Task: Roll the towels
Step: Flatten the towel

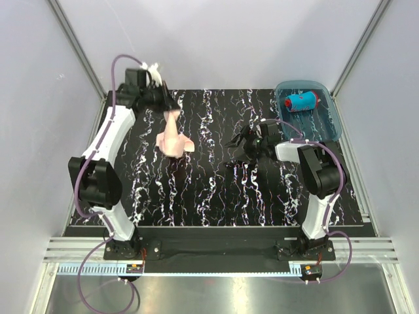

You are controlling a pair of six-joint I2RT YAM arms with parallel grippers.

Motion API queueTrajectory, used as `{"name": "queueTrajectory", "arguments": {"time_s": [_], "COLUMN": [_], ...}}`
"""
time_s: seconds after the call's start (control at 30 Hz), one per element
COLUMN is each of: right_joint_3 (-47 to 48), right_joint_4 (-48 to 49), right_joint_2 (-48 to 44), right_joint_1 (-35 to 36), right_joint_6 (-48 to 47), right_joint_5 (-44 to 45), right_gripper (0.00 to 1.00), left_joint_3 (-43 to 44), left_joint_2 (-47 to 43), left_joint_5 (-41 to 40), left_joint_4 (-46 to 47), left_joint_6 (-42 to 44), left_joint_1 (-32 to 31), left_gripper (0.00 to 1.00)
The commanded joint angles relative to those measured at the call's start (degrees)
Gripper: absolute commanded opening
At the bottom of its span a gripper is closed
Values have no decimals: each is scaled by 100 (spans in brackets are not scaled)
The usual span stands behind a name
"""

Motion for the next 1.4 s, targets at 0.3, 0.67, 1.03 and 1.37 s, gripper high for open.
{"name": "queueTrajectory", "arguments": {"time_s": [0.3, 0.67, 1.03, 1.37], "right_joint_3": [14, -398, -829, -1584], "right_joint_4": [-349, -587, -1281, -755], "right_joint_2": [-840, -1746, -2151, -2379], "right_joint_1": [37, 28, 203, 2075], "right_joint_6": [-478, -724, -1006, -92], "right_joint_5": [53, 220, 361, 694], "right_gripper": [96, 100, 100, 93], "left_joint_3": [3729, -1543, -4305, -4499], "left_joint_2": [-830, -3866, -2952, -2943], "left_joint_5": [1179, -2671, -1713, -1757], "left_joint_4": [1594, 1247, 1395, 1324], "left_joint_6": [-1888, -1519, -2099, -1888], "left_joint_1": [-104, 88, 572, 845], "left_gripper": [0, 10, 10, 10]}}
